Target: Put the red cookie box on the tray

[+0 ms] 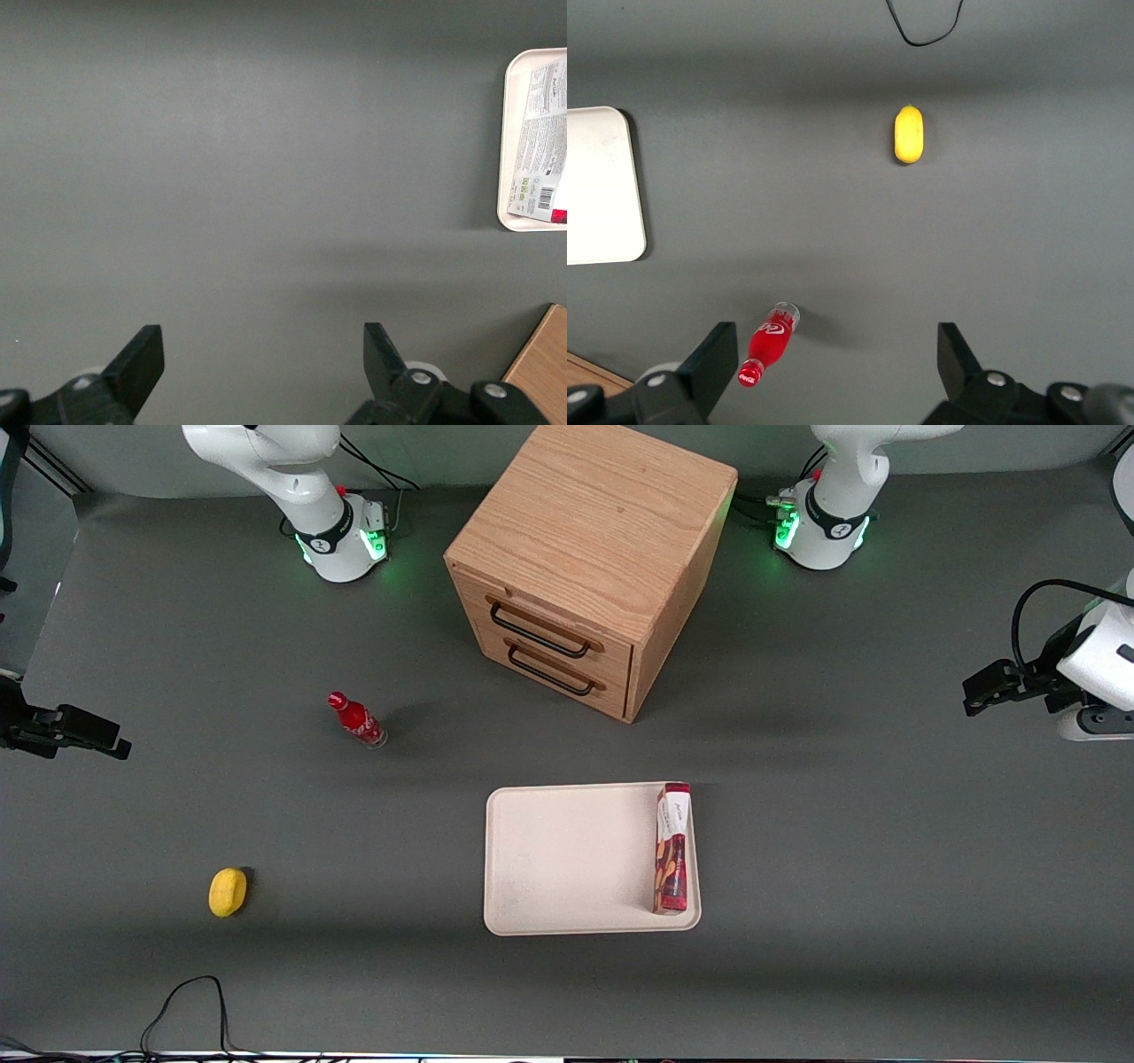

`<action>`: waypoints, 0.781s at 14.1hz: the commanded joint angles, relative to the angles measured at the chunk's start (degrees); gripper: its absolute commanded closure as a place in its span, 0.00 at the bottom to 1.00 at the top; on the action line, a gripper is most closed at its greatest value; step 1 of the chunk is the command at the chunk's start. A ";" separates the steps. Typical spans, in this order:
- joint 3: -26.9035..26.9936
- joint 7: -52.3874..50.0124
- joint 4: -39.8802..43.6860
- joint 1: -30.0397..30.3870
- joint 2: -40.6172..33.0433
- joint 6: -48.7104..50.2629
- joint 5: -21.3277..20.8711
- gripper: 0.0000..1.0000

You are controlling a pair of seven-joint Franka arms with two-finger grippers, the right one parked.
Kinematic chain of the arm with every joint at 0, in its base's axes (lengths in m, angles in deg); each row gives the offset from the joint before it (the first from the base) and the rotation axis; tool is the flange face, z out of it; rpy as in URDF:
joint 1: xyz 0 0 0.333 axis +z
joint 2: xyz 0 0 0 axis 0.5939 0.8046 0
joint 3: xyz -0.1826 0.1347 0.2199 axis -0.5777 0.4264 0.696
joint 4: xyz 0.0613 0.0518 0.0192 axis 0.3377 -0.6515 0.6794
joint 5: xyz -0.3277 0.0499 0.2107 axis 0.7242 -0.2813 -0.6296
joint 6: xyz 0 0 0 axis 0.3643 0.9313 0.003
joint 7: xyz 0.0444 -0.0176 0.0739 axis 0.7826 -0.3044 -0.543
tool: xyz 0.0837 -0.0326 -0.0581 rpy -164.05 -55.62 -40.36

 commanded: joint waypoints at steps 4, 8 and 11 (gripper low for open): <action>0.85 1.31 3.03 -0.86 0.11 3.21 0.86 0.00; 0.50 1.22 3.04 -0.94 0.11 4.20 0.94 0.00; 0.59 1.22 3.04 -1.30 0.11 4.64 0.94 0.00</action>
